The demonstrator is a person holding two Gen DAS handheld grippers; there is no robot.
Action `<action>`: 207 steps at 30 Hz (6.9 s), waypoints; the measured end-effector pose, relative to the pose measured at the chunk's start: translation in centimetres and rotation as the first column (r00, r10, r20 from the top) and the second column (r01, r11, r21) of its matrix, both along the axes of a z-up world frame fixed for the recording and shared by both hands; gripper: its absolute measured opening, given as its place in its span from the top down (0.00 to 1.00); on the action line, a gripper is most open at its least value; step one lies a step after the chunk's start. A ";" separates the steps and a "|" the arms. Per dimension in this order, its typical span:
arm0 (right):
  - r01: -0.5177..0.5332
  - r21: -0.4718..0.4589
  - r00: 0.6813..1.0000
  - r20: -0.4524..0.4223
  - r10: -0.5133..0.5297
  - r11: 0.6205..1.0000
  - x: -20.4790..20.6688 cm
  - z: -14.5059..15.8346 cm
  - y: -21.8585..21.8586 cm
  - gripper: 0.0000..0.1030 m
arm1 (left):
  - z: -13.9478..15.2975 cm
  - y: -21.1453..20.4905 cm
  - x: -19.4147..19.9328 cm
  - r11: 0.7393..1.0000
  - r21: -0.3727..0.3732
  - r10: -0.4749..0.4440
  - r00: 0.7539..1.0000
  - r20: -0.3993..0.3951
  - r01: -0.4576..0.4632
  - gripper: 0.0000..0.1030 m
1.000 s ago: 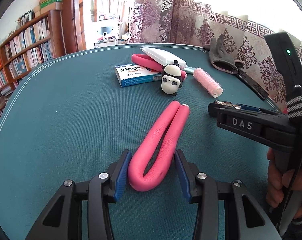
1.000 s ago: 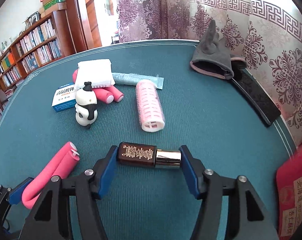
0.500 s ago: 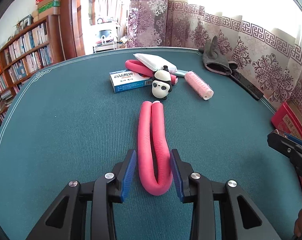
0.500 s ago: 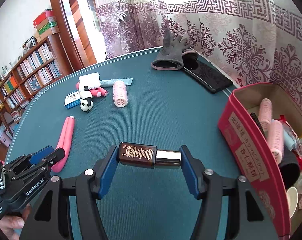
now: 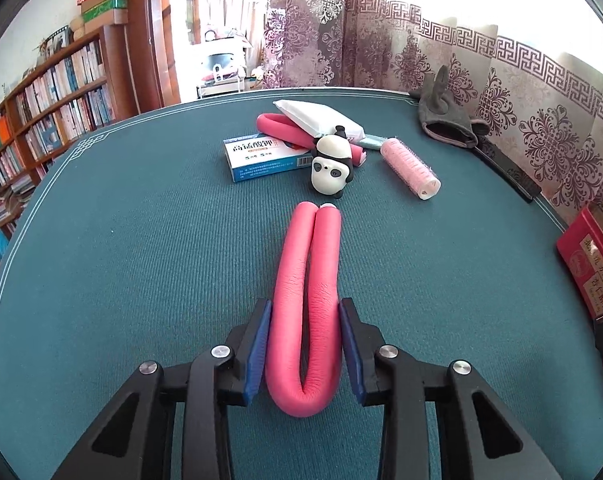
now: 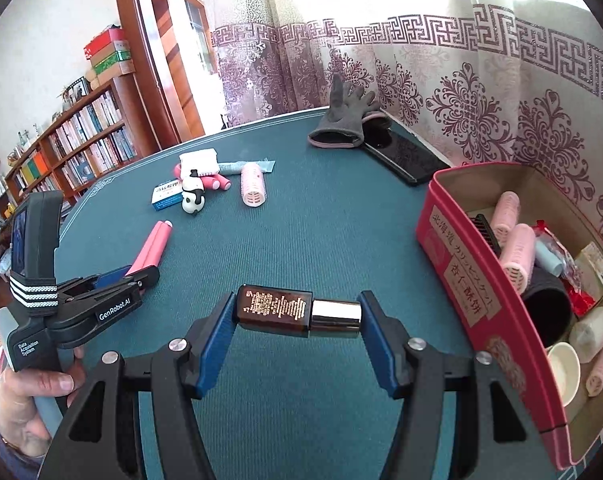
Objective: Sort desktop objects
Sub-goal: 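Carry the foam curler into the tin box and open the left tool while the right tool carries the bottle, then lower the brown bottle into the tin box and open the right tool, then withdraw both tools from the tin box back over the table, then grasp the panda figurine with the left tool while the right tool grasps a pink hair roller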
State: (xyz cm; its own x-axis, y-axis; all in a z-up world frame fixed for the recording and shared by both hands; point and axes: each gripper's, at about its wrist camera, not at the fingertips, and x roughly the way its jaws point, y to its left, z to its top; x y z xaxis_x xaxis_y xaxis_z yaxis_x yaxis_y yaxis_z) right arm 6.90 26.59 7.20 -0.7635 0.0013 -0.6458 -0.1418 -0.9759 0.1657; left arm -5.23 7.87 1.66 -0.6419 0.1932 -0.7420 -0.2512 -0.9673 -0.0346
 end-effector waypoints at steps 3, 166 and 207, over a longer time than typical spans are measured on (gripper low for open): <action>0.023 -0.009 0.999 -0.040 -0.023 1.000 1.3 1.2 1.0 0.37 | 1.4 0.7 0.9 1.000 0.011 -0.025 0.999 -0.025 0.025 0.66; 0.041 -0.086 0.995 0.098 -0.032 0.995 0.2 -2.3 4.1 0.23 | 0.9 2.5 -9.2 0.996 0.035 0.075 0.996 0.051 -0.077 0.06; -0.129 0.040 0.982 0.143 0.122 0.991 -20.6 -3.4 -2.1 0.39 | 0.3 2.1 -12.5 0.991 0.132 0.027 0.998 0.057 -0.034 0.69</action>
